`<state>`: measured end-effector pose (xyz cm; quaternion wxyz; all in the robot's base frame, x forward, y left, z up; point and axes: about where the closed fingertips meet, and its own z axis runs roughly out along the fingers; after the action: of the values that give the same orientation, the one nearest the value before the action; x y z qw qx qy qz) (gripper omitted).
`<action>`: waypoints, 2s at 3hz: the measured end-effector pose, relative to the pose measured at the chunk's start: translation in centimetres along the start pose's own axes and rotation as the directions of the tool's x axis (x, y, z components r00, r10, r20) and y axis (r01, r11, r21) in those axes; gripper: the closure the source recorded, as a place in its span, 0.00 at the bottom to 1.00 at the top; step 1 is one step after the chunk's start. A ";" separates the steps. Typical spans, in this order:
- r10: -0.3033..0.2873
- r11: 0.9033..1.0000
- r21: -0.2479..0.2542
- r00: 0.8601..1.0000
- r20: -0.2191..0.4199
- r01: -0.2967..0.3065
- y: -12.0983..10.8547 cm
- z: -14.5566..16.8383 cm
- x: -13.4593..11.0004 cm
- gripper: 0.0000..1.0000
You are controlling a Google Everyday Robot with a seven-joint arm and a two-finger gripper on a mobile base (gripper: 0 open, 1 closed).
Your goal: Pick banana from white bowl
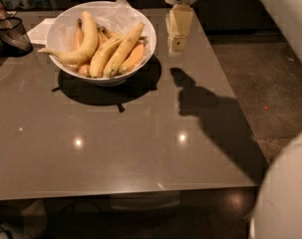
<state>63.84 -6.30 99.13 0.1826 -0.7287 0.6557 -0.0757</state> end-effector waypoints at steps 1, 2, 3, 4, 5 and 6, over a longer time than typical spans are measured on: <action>-0.032 0.999 -0.013 0.999 0.010 0.032 -1.2 1.0 -1.3 0.17; -0.060 0.998 -0.028 0.998 0.020 0.061 -1.9 1.9 -2.6 0.28; -0.098 0.994 -0.042 0.995 0.036 0.100 -2.2 2.6 -4.4 0.33; -0.146 0.988 -0.050 0.988 0.055 0.149 -2.5 3.2 -6.6 0.33; -0.198 0.978 -0.048 0.978 0.068 0.201 -3.0 3.2 -9.0 0.33; -0.212 0.974 -0.060 0.975 0.072 0.217 -3.4 4.0 -10.0 0.33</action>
Offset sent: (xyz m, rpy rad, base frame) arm 0.0199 0.0391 -0.0100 -0.0369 0.0775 0.1016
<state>67.08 4.46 97.96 0.1697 -0.8032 0.5690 -0.0489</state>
